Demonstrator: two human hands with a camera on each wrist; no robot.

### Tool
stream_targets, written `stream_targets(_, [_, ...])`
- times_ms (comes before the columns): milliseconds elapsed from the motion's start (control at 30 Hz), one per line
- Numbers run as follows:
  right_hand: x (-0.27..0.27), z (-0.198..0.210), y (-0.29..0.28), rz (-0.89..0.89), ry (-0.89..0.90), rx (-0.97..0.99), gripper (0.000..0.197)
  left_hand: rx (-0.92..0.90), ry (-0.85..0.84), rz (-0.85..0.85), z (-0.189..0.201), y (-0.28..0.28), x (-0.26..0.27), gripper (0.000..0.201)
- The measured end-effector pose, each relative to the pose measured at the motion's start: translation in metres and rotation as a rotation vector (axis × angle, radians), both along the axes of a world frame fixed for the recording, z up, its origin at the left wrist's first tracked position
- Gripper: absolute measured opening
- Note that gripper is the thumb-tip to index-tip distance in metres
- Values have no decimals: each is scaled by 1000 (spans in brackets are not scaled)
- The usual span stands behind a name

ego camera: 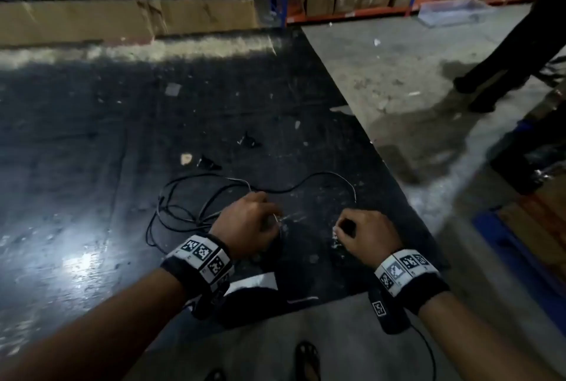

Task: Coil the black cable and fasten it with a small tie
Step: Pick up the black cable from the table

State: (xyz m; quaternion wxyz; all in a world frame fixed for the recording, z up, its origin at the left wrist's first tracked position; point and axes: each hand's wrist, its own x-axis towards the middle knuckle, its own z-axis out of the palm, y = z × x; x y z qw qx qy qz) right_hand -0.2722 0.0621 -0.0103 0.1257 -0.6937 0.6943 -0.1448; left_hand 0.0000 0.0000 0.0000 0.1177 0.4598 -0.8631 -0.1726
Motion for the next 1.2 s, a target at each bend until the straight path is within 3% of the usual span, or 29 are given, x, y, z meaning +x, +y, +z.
stream_targets(267, [-37,-8,-51,-333,-154,-5,15,68,-129,8,-33,-15,-28,57])
stream_targets(367, [-41,-14,-84,-344,-124,69,26,91,-137,36,-40,-13,-30,58])
stream_targets(467, [-36,-12,-105,-309,-105,169,8,107,-95,47,-44,-12,-28,58])
stream_targets(533, [-32,-8,-110,-319,-158,202,14,100,-21,50,-42,-12,-27,59])
stream_targets(633, [-19,-1,-106,-343,-379,244,6,82,105,60,-35,-10,-25,58])
stream_targets(767, [7,19,-77,-397,-1027,252,24,115,237,58,-18,-4,-23,55])
stream_targets(867, [31,39,-51,-332,-1316,311,16,107,333,14,-7,8,-23,58])
stream_targets(1033, [62,52,-28,-221,-1264,338,17,125,489,-10,7,31,-19,58])
stream_targets(1200, [86,61,-17,-111,-1296,240,14,137,672,49,20,41,-9,42])
